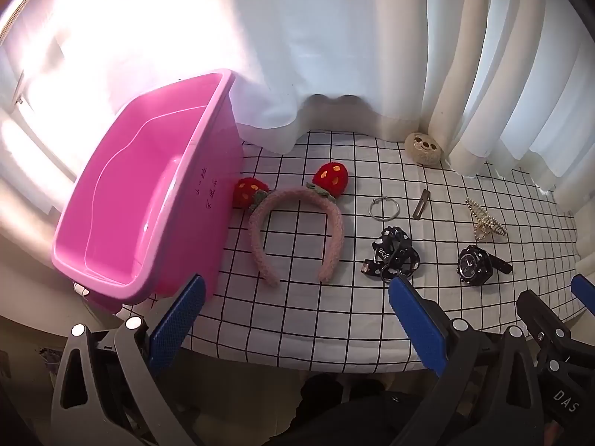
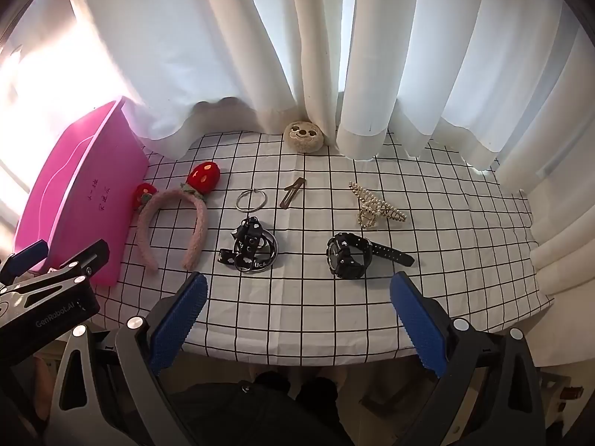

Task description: Organize jewelry

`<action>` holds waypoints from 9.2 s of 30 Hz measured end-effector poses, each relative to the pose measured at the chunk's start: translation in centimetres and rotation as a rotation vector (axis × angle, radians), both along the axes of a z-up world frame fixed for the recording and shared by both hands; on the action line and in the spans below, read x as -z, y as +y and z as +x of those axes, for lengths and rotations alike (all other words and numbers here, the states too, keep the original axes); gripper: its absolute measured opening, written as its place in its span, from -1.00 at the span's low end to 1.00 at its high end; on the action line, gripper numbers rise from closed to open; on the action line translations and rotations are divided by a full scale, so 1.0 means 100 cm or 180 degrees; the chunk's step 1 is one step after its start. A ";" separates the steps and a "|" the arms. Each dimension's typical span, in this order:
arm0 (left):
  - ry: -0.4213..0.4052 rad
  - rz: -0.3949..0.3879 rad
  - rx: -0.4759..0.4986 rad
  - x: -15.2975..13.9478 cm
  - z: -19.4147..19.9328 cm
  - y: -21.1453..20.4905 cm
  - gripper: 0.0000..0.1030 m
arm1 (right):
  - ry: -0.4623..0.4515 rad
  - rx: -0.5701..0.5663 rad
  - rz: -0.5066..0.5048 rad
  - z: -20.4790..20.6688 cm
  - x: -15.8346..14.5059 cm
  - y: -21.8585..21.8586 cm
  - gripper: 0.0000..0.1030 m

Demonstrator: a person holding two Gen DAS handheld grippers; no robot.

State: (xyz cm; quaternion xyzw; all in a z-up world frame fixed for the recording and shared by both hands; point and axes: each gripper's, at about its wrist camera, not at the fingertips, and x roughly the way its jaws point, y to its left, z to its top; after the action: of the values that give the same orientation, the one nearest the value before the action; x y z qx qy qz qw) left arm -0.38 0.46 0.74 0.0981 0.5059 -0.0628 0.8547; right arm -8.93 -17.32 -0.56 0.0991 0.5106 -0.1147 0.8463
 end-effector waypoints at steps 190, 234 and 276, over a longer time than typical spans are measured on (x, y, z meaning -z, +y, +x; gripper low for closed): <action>-0.0641 -0.0797 -0.0123 0.047 0.020 -0.023 -0.60 | -0.1009 -0.1186 0.0275 0.055 0.067 -0.060 0.03; -0.0721 -0.0732 -0.1473 0.008 0.106 0.263 -0.60 | -0.0741 -0.3233 0.0596 0.281 -0.028 0.289 0.03; 0.1167 -0.0859 -0.1837 0.107 0.190 0.291 0.02 | 0.1428 -0.2838 0.0227 0.376 0.092 0.359 0.09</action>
State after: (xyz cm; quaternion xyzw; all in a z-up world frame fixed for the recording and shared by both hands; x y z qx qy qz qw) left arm 18.62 29.58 -9.96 -0.1752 0.6446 0.0981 0.7376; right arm 28.64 18.53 -9.76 -0.1271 0.6764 0.2572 0.6784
